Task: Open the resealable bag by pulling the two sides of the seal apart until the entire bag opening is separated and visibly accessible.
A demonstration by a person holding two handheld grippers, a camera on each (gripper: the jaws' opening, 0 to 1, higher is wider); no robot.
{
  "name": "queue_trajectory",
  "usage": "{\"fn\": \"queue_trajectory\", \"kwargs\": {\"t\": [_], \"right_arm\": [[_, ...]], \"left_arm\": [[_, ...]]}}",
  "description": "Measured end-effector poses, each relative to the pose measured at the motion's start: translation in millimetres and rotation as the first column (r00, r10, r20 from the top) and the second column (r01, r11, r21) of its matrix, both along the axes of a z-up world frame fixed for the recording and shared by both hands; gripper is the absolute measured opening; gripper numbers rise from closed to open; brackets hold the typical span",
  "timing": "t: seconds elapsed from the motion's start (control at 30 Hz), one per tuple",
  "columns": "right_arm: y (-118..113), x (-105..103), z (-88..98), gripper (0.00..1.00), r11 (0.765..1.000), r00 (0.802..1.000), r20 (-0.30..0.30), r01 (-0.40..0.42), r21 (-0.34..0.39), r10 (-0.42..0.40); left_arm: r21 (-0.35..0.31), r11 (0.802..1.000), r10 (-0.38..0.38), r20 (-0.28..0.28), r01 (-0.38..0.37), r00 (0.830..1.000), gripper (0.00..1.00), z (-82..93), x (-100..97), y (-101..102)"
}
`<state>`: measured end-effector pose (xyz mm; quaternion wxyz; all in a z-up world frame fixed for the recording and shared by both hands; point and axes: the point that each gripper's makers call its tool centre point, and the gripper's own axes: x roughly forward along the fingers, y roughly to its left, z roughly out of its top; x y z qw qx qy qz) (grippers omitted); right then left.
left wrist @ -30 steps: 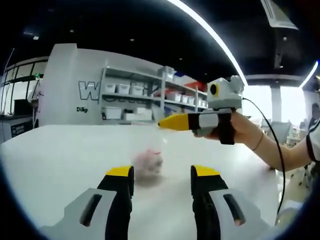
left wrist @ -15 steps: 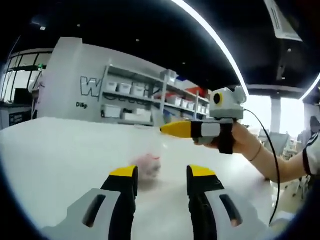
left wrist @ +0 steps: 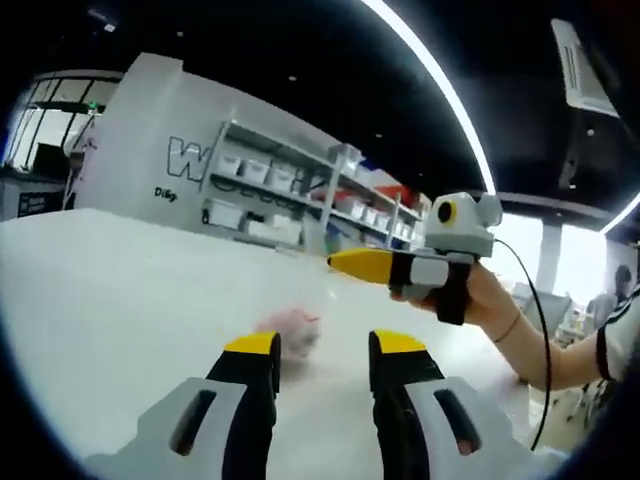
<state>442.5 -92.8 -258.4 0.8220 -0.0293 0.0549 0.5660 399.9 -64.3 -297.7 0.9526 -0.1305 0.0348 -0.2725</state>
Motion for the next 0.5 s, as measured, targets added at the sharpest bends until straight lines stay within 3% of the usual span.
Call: {"fn": "queue_trajectory", "kwargs": {"t": [0.23,0.5], "right_arm": [[1,-2,0.0,0.00,1.000,1.000,-0.004,-0.007,0.002,0.007],[1,-4,0.9,0.00,1.000,1.000,-0.005,-0.010,0.005,0.010]], "left_arm": [[-0.116,0.993,-0.027,-0.022,0.024,0.999,0.33,9.2,2.1,-4],[-0.162,0.986,-0.029,-0.025,0.024,0.999,0.34,13.8,5.7,-7]]}}
